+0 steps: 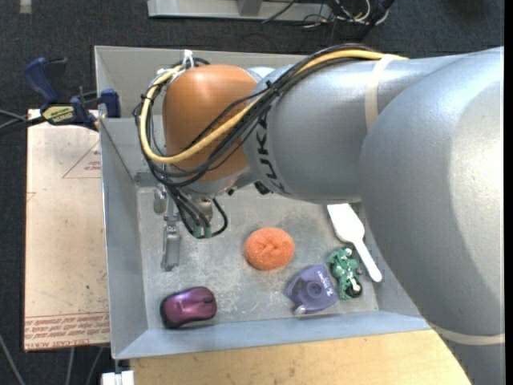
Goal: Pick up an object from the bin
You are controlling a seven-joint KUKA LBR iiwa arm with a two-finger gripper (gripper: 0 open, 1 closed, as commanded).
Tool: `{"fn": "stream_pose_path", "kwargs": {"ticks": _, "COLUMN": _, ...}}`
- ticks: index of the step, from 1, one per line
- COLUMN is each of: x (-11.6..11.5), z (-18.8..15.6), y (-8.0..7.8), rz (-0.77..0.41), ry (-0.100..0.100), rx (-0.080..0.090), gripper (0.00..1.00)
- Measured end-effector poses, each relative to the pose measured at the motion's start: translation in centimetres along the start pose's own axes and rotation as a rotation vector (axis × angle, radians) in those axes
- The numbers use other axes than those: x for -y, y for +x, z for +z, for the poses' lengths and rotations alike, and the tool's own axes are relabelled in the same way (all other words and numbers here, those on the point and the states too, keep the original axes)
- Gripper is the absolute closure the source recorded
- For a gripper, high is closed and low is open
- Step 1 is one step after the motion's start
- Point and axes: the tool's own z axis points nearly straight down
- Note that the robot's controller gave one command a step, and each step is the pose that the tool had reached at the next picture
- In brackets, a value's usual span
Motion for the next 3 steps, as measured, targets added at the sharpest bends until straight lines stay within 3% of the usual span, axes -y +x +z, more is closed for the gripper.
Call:
{"fn": "stream_pose_path", "kwargs": {"ticks": 1, "x": 1.2, "z": 3.4, "y": 2.8, "rz": -0.117, "ry": -0.002, "rx": 0.004, "gripper": 0.00}}
{"fn": "stream_pose_path", "kwargs": {"ticks": 2, "x": 1.3, "z": 5.7, "y": 8.6, "rz": -0.377, "ry": 0.000, "rx": -0.002, "gripper": 0.00}}
{"fn": "stream_pose_path", "kwargs": {"ticks": 3, "x": 2.0, "z": 4.4, "y": 8.1, "rz": -0.409, "ry": -0.002, "rx": 0.004, "gripper": 0.00}}
